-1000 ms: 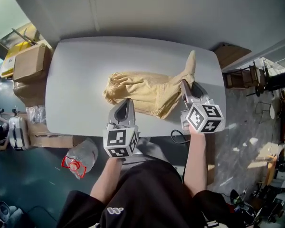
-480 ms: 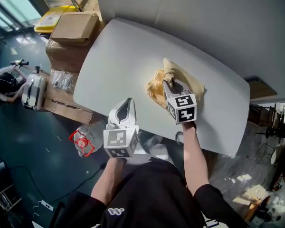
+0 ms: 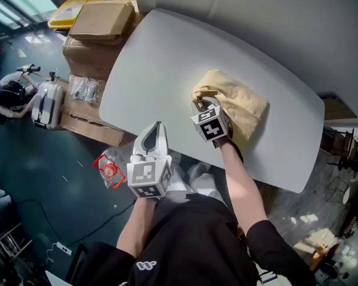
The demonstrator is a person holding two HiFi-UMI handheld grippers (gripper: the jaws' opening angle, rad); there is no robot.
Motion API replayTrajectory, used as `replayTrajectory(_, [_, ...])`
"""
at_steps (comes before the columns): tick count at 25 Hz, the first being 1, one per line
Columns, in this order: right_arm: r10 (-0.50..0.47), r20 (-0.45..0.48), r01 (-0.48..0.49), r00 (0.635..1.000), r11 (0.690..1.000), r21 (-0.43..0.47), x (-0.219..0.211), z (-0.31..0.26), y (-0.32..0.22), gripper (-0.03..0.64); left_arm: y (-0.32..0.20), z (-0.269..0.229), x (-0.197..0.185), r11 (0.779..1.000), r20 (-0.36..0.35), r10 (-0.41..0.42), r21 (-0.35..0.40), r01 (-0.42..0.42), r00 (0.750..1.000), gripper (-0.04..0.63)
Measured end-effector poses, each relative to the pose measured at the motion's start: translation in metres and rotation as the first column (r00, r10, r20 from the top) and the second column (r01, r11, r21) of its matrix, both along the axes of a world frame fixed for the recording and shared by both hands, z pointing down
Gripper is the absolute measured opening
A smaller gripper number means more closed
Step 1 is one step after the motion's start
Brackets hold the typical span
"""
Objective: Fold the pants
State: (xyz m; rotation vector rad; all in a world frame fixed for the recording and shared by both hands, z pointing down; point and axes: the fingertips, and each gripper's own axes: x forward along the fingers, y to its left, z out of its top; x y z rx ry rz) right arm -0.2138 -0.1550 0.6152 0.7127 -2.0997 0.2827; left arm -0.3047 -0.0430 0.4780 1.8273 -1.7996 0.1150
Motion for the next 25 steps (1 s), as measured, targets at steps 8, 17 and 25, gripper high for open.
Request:
replayTrajectory(8, [0.058, 0.214, -0.047, 0.975, 0.997, -0.055, 0.003, -0.046, 0.006, 0.198, -0.021, -0.01, 0.023, 0.995, 0.0, 0.094, 0.046, -0.094, 0.996, 0.0])
replayTrajectory(17, [0.252, 0.583, -0.437, 0.772, 0.877, 0.2, 0.121, -0.248, -0.025, 0.005, -0.082, -0.094, 0.085, 0.945, -0.025, 0.249, 0.226, -0.237, 0.968, 0.0])
replayTrajectory(25, [0.194, 0.658, -0.588, 0.727, 0.671, 0.452, 0.209, -0.384, 0.019, 0.003, -0.093, -0.199, 0.166, 0.797, 0.056, 0.422, 0.452, -0.4, 0.905, 0.0])
